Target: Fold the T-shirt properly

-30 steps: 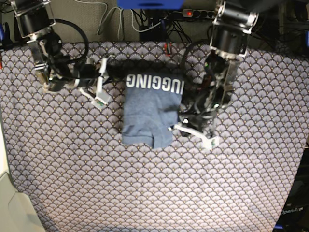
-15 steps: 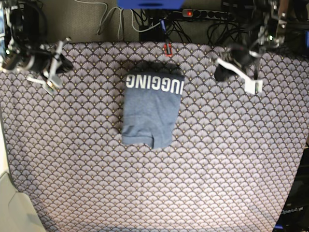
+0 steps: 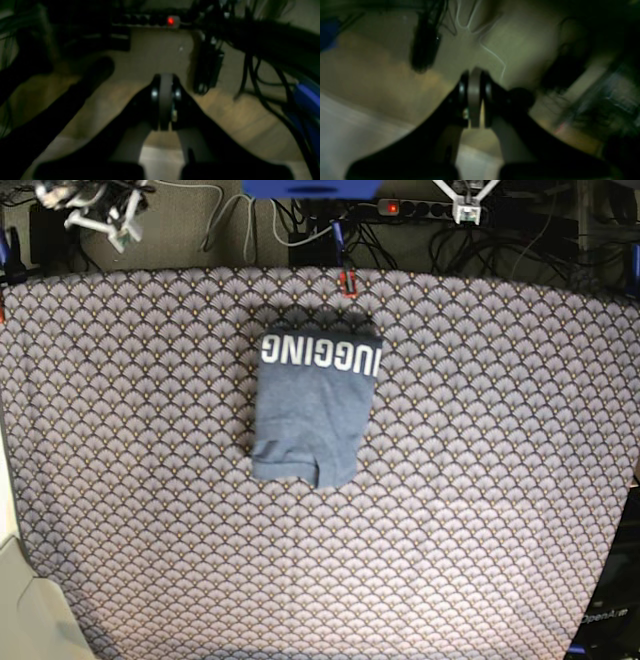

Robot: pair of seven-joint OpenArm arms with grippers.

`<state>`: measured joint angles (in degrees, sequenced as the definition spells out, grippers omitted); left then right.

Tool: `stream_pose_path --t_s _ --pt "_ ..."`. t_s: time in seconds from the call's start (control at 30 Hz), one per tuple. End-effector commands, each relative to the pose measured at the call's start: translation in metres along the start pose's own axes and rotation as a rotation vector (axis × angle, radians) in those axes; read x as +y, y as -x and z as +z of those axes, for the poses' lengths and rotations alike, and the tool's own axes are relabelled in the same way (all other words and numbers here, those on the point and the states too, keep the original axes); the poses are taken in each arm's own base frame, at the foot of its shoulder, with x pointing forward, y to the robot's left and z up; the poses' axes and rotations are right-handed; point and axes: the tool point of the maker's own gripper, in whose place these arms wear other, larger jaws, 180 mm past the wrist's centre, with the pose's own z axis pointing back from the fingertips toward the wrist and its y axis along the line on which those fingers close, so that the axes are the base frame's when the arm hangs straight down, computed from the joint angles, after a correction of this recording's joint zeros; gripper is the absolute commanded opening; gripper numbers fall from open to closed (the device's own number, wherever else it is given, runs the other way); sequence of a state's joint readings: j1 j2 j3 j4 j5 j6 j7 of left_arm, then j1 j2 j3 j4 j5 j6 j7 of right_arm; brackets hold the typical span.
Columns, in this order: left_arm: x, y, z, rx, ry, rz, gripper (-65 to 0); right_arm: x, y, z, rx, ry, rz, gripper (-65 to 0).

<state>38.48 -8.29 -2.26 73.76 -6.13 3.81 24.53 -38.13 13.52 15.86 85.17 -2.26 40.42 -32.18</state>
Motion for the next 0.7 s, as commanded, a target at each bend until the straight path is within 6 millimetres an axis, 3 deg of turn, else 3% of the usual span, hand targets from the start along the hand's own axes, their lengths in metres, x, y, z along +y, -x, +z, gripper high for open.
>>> stream_pose_path --t_s 0.0,0.1,0.17,0.27,0.4,0.67 --pt "0.004 0.008 -0.008 0.0 -0.017 0.006 -64.8 -0.007 0.007 -0.013 0.006 0.001 -0.036 -65.0" --pt "0.003 0.028 -0.034 0.006 -0.033 0.025 -64.8 0.002 0.035 -0.063 0.038 -0.084 -0.182 -65.0" --pt "0.0 0.041 -0.048 0.017 -0.042 0.029 -64.8 0.008 0.048 -0.086 0.014 -0.134 -0.298 -65.0" --pt "-0.006 0.051 -0.071 0.056 -0.051 0.044 -64.8 0.017 0.039 -0.11 -0.092 -0.157 -0.46 -65.0" --pt "-0.013 0.06 -0.089 0.113 -0.063 0.055 -64.7 -0.008 0.041 -0.127 -0.133 0.098 -0.51 -65.0" --pt "-0.013 0.032 -0.093 -0.02 -0.074 0.066 -64.6 0.025 0.021 -0.146 -0.107 0.25 -0.354 -65.0"
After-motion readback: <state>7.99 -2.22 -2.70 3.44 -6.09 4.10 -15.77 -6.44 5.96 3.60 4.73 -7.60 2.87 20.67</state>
